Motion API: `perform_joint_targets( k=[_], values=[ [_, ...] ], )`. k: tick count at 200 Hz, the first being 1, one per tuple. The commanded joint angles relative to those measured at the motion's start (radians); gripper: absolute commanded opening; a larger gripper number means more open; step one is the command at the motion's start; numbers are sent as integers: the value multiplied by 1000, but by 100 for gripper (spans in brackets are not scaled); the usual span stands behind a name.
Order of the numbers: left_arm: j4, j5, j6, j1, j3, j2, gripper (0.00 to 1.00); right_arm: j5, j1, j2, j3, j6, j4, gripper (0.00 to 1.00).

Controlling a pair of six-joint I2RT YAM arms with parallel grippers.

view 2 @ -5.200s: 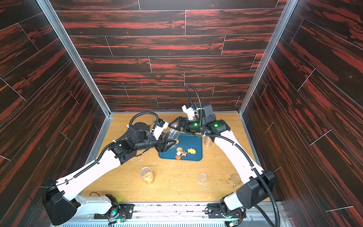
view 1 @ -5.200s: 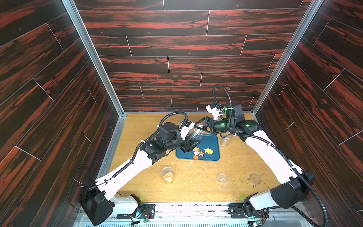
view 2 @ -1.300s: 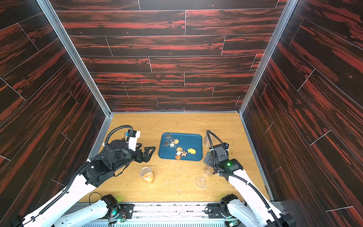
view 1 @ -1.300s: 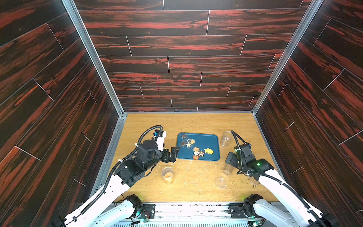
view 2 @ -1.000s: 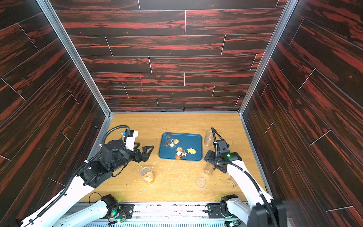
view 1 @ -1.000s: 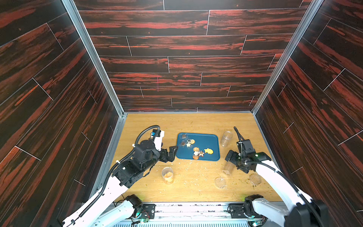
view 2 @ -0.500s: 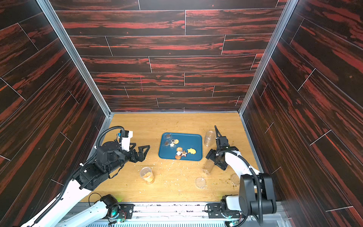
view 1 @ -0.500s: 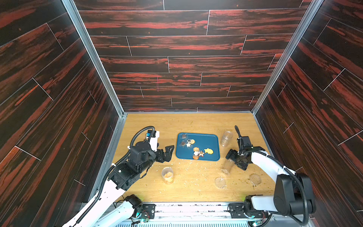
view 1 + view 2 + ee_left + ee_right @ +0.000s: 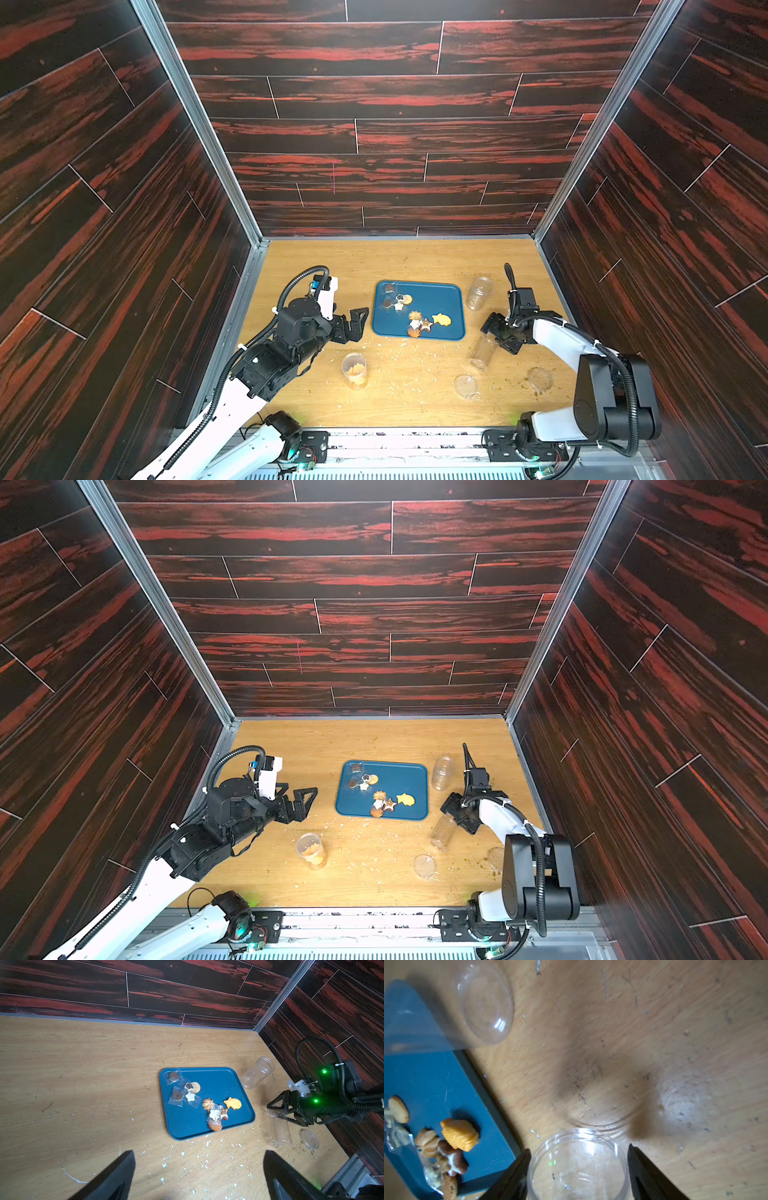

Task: Pour the cookies out of the jar
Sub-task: Adjust the jar at the center of the board.

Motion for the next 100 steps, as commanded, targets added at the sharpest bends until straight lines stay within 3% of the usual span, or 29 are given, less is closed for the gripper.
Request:
perform_joint_targets(
  k=[1, 40, 100],
  values=[
    [3, 8, -14, 4, -5, 6, 100, -18, -2, 15, -20, 2, 13, 73],
    [11, 15, -18, 4, 1, 18, 100, -7, -3, -12, -30, 1, 12, 62],
    [29, 8, -42, 5, -13, 15, 100, 53, -3, -168, -62, 4, -9, 59]
  ],
)
